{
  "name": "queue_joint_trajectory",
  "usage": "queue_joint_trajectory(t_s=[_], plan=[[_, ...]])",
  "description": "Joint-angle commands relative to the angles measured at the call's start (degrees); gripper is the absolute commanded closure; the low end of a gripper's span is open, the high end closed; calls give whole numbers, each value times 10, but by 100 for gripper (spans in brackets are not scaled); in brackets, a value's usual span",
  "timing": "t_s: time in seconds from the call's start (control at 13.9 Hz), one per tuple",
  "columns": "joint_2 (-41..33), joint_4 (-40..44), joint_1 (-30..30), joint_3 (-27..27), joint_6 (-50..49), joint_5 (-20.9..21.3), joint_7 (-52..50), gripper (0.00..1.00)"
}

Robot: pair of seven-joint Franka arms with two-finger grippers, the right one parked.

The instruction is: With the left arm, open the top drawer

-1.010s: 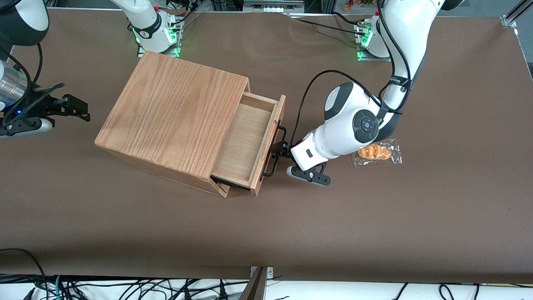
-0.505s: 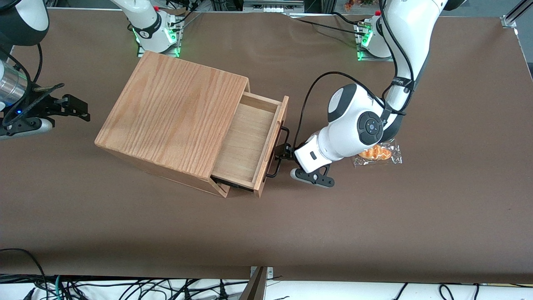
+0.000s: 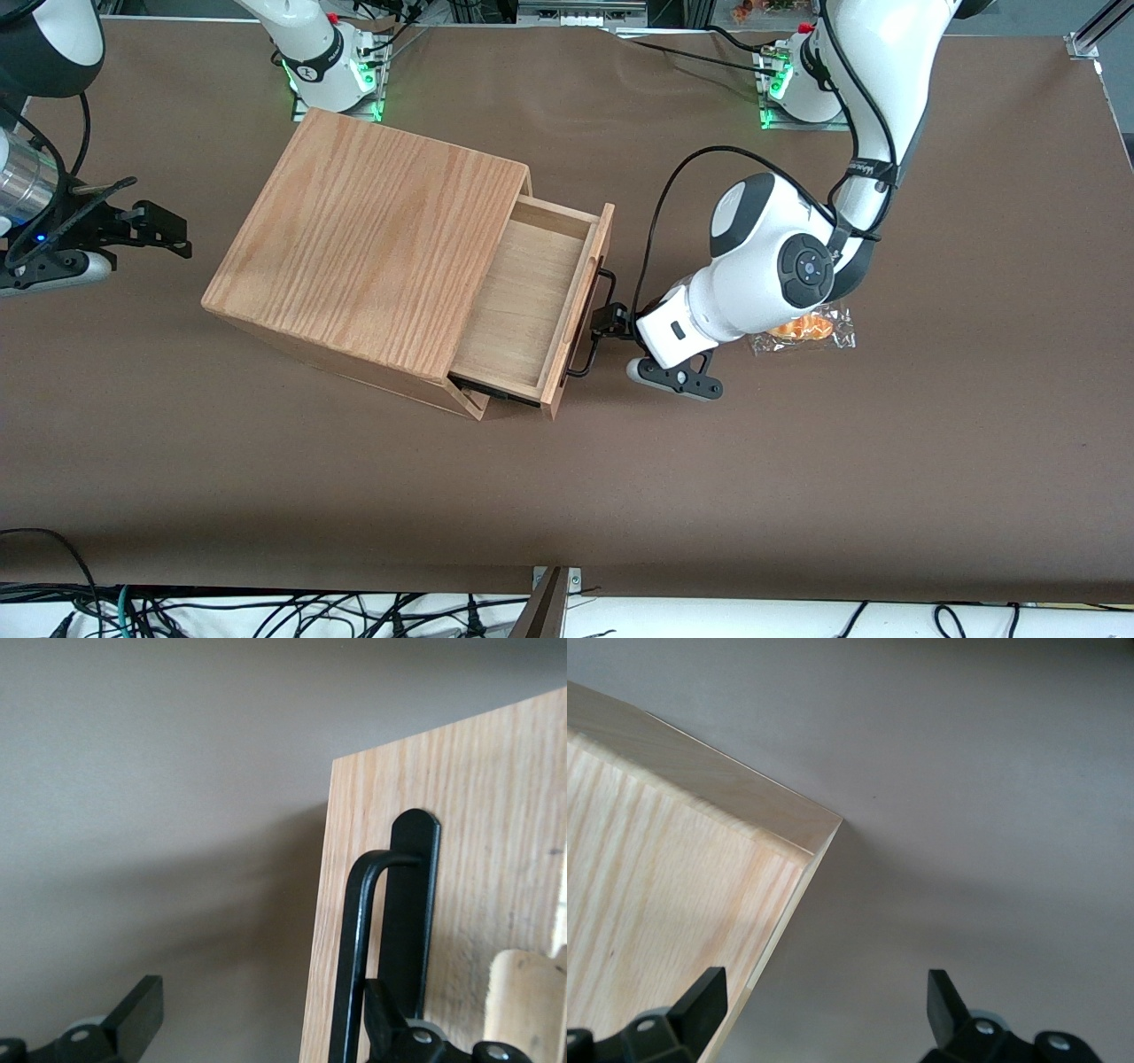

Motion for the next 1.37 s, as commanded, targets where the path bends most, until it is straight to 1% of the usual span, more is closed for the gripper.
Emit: queue_joint_trajectory(t_s=[0.0, 0.36, 0.65, 0.72, 0.87, 0.94, 1.15, 1.3], plan=[[-20, 1, 18, -6, -31, 2, 0, 0], [-47, 1, 59, -4, -72, 6, 5, 0], [-63, 0, 105, -1, -141, 12, 8, 0], [-73, 0, 119, 0, -165, 12, 25, 0], [-88, -1, 149, 3, -216, 14, 89, 0], [-93, -1, 168, 2, -234, 34, 105, 0], [-106, -1, 191, 2, -280, 125, 113, 0], [-114, -1, 204, 2, -299, 161, 114, 0]])
